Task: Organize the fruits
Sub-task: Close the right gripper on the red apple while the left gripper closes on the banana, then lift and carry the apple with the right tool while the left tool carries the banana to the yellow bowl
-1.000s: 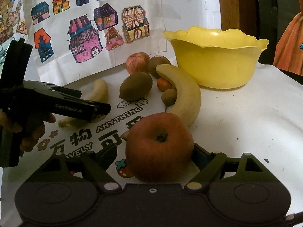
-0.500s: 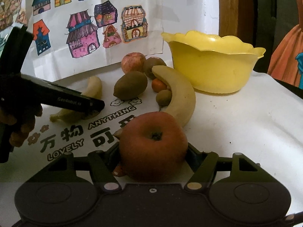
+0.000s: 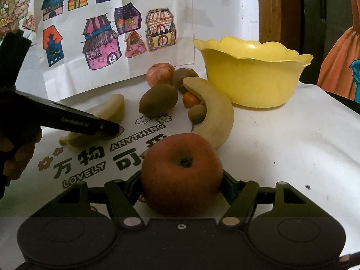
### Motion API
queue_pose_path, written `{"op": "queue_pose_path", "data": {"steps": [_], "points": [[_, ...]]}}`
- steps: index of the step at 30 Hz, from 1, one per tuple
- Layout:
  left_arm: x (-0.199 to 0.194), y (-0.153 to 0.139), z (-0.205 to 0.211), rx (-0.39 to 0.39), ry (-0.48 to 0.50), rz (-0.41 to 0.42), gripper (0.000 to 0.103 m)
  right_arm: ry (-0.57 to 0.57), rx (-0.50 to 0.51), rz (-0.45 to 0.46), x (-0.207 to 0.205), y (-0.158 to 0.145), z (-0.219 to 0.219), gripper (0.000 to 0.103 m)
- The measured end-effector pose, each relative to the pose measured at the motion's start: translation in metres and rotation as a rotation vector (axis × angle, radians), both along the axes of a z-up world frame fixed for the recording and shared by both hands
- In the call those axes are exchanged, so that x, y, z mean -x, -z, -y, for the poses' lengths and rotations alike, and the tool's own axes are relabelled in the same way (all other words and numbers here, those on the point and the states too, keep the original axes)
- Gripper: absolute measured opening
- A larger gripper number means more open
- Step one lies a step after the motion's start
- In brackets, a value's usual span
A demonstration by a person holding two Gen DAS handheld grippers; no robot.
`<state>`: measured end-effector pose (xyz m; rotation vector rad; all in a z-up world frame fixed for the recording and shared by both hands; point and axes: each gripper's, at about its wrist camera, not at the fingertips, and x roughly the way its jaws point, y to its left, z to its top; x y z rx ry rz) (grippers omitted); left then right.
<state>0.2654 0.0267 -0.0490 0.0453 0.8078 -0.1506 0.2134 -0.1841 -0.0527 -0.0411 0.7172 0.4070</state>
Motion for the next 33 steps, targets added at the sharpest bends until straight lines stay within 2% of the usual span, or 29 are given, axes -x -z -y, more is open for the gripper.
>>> {"op": "queue_pose_path", "data": {"steps": [8,13,16,20,27,33], "points": [[0.000,0.001,0.007,-0.025,0.006,0.006,0.040,-0.001,-0.004,-0.002,0.008,-0.002,0.000,0.071],[-0.010,0.003,0.010,-0.048,-0.023,0.035,0.048,-0.011,-0.005,0.000,0.007,-0.002,-0.002,0.071],[-0.015,0.006,0.010,-0.049,-0.032,0.033,0.048,-0.013,-0.011,0.000,0.007,-0.002,0.000,0.071],[-0.015,0.005,0.011,-0.049,-0.039,0.031,0.042,-0.014,-0.022,-0.002,0.007,-0.003,0.001,0.071],[-0.002,0.002,0.004,0.038,-0.016,0.034,0.039,-0.010,-0.045,0.008,0.010,-0.006,0.003,0.071],[0.011,-0.011,-0.001,0.191,0.006,0.063,0.038,0.001,-0.063,0.023,0.016,-0.011,0.008,0.071]]}}
